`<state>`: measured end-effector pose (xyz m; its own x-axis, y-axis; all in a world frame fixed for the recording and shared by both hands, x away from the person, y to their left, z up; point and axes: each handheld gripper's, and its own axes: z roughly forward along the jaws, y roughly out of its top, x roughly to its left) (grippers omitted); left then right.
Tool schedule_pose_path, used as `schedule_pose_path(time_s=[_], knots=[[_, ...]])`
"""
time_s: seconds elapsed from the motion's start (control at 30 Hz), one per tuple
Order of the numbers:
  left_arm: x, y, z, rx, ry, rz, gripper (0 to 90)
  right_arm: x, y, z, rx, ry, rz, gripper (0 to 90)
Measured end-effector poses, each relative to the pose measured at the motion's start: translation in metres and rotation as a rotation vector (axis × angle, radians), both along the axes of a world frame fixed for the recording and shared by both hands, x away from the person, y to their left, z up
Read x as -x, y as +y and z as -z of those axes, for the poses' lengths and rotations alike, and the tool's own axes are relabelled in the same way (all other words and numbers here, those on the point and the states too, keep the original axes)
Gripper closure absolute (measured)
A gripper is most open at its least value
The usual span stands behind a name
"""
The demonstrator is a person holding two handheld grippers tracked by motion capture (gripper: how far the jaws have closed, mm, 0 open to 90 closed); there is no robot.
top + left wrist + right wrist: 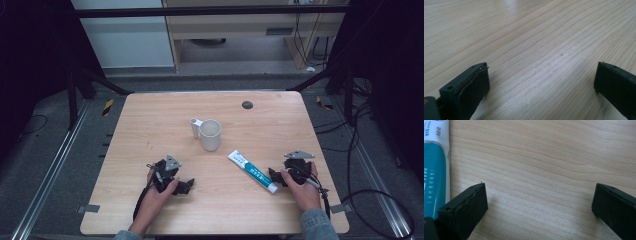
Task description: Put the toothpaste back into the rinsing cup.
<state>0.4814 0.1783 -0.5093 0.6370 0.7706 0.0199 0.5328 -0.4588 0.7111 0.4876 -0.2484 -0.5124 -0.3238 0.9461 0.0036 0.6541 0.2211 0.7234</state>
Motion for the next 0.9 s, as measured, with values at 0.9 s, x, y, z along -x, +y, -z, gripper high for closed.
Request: schedule_pose_path(time_s=[0.9], knots=[[-0.003,-0.001,0.000,0.000,0.002,-0.004,0.0,0.001,0.055,-0.085,0.148,0.104,-0.264,29.9]])
